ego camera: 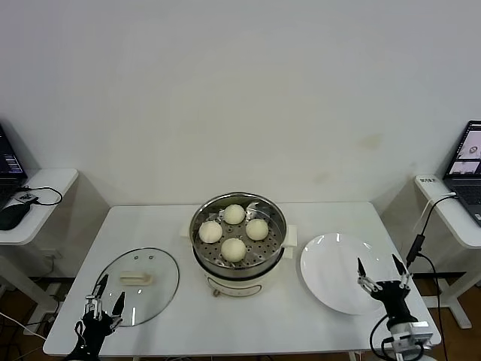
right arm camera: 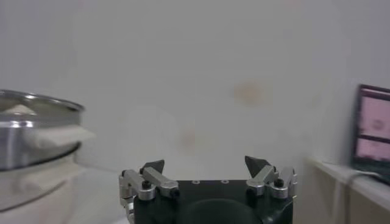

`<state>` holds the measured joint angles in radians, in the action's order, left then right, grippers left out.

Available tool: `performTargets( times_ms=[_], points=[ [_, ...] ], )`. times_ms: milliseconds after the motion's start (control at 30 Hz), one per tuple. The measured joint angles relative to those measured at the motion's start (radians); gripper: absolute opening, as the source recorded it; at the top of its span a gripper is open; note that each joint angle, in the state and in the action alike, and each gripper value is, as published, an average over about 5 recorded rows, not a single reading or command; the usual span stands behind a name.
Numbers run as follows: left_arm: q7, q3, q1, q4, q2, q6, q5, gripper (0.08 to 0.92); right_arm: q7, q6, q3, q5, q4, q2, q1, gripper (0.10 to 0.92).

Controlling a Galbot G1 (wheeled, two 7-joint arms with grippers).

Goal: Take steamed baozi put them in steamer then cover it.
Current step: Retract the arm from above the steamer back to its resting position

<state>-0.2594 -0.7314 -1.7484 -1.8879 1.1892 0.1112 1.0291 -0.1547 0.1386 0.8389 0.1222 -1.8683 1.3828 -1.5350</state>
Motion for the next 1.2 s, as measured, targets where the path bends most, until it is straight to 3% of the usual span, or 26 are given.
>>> performTargets(
  times_ms=[500,1200],
  points=[
    [0.022,0.031,0.114,0.142,-0.035,0.008,0.184,0.823,0.003,0.017,0.053,-0.035,0.019,0.052,-0.040,0.823],
    [0.045,0.114,0.307,0.315,-0.077,0.009,0.225,0.823,0.002,0.034,0.093,-0.064,0.030,0.085,-0.076,0.823]
  ],
)
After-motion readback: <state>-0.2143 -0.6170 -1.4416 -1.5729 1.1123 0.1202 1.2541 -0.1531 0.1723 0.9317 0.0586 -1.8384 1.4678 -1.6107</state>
